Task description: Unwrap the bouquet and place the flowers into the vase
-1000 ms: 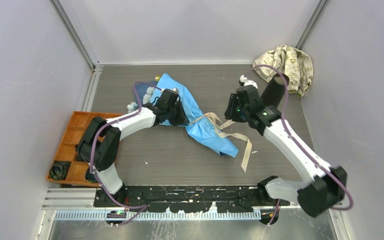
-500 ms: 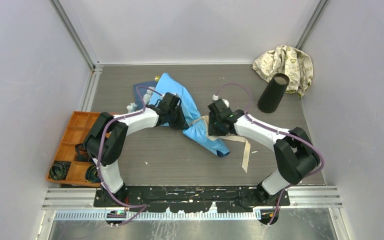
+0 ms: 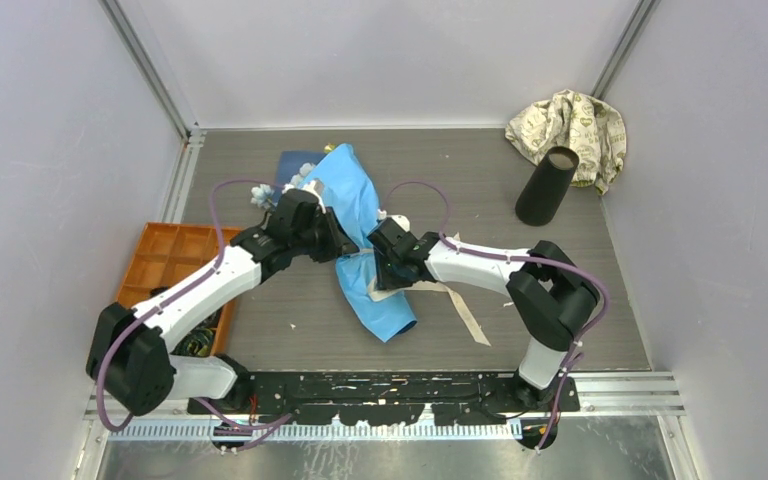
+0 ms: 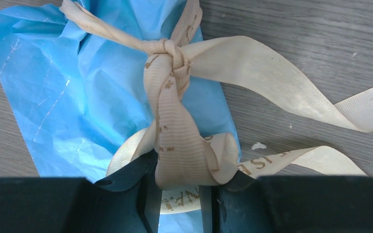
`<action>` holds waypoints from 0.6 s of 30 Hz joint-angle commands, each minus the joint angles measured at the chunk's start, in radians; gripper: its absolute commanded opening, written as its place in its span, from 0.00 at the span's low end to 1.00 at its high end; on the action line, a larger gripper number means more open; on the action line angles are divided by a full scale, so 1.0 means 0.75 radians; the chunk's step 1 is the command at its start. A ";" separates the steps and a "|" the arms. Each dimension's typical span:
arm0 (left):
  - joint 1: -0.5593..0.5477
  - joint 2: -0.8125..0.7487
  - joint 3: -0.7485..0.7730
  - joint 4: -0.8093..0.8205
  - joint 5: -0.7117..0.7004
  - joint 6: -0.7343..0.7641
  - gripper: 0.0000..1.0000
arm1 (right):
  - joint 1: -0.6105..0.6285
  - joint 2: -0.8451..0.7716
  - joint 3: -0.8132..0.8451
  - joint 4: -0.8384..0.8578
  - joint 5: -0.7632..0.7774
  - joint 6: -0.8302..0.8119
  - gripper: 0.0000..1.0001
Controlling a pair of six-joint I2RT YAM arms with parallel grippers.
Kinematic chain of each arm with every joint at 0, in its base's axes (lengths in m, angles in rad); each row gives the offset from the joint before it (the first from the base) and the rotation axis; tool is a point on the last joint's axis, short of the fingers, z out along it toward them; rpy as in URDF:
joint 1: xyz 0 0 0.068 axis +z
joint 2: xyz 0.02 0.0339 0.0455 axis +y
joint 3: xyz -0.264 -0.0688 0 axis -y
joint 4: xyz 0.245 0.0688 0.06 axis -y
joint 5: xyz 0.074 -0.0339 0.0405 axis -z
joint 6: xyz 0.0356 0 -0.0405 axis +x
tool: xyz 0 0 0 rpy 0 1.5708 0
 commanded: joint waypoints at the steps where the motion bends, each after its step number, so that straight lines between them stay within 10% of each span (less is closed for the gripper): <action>1: -0.019 -0.024 -0.152 0.089 0.071 -0.053 0.19 | 0.026 0.005 0.079 0.040 0.039 0.032 0.36; 11: -0.093 0.216 -0.235 0.284 0.011 -0.071 0.17 | 0.060 -0.102 0.105 -0.025 0.073 0.031 0.37; 18: -0.085 0.288 -0.232 0.087 -0.284 -0.041 0.16 | 0.065 -0.333 0.076 -0.163 0.277 -0.005 0.58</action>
